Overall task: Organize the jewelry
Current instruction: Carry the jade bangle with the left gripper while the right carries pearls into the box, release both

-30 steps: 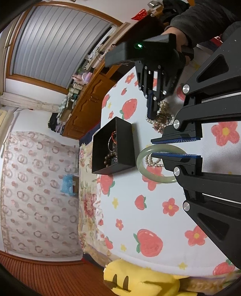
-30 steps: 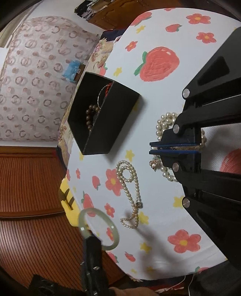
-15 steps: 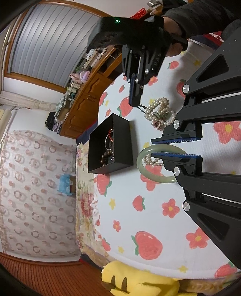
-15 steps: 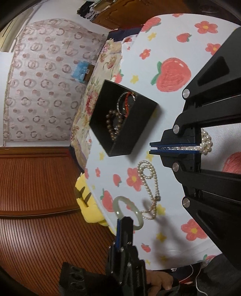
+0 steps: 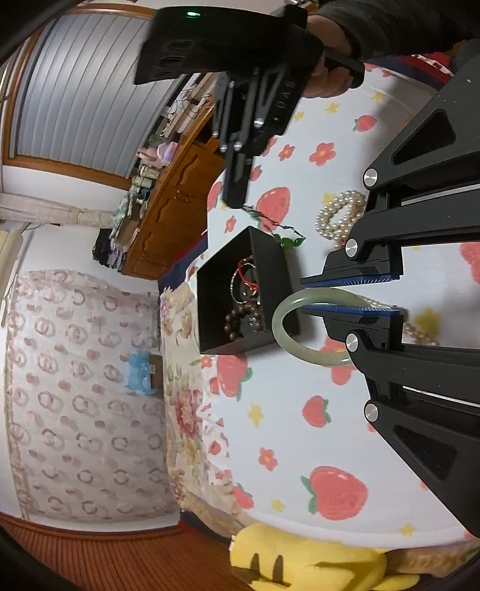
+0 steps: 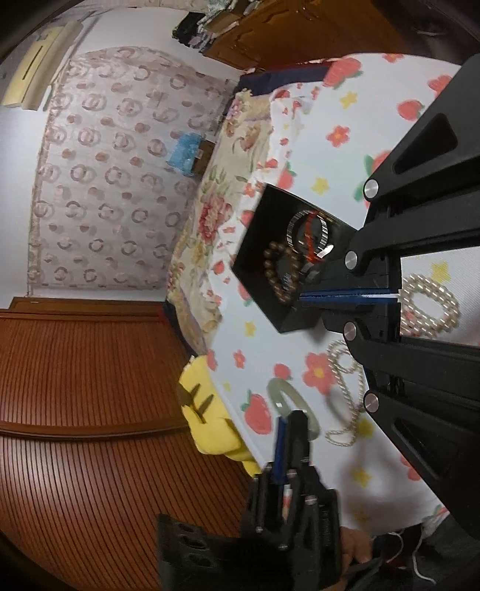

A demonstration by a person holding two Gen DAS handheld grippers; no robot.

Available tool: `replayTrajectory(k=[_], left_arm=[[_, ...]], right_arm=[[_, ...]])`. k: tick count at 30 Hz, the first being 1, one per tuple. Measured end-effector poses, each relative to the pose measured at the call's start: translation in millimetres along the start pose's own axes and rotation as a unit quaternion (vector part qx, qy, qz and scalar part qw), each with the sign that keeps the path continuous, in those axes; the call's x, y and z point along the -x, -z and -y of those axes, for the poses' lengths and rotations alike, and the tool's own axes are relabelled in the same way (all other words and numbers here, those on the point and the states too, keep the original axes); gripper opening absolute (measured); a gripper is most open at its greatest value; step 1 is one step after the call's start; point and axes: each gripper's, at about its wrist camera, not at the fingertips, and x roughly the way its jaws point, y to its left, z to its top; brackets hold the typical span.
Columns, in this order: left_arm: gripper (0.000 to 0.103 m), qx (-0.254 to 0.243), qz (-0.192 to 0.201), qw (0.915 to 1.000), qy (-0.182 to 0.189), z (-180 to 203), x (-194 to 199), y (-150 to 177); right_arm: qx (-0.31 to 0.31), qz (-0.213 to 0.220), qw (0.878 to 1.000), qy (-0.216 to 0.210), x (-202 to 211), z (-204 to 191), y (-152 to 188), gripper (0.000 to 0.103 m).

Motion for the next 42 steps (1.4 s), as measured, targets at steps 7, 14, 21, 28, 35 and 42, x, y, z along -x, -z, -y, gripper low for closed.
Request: replayTrajectory(k=[7, 14, 21, 28, 35, 42], left_arm=[[0.008, -0.014, 0.004, 0.9999, -0.003, 6, -9, -19], [0.008, -0.028, 0.011, 0.9995, -0.009, 13, -17, -45], [0.008, -0.038, -0.001, 0.9992, -0.015, 14, -39, -63], [0.008, -0.040, -0.018, 0.9988, -0.023, 16, -68, -74], [0.008, -0.044, -0.030, 0.9981, -0.030, 22, -92, -82], [0.009, -0.053, -0.045, 0.9966, -0.044, 27, -112, -84]], right_arm=[[-0.005, 0.014, 1.000, 0.025, -10, 19, -28, 0.001], [-0.032, 0.010, 0.999, 0.028, -29, 42, -39, 0.001], [-0.056, -0.011, 0.998, 0.021, -51, 56, -23, 0.002], [-0.070, -0.017, 0.997, 0.027, -56, 63, -5, 0.025], [-0.067, -0.024, 0.996, 0.046, -44, 68, 21, 0.025], [-0.072, -0.039, 0.995, 0.048, -35, 70, 50, 0.025]])
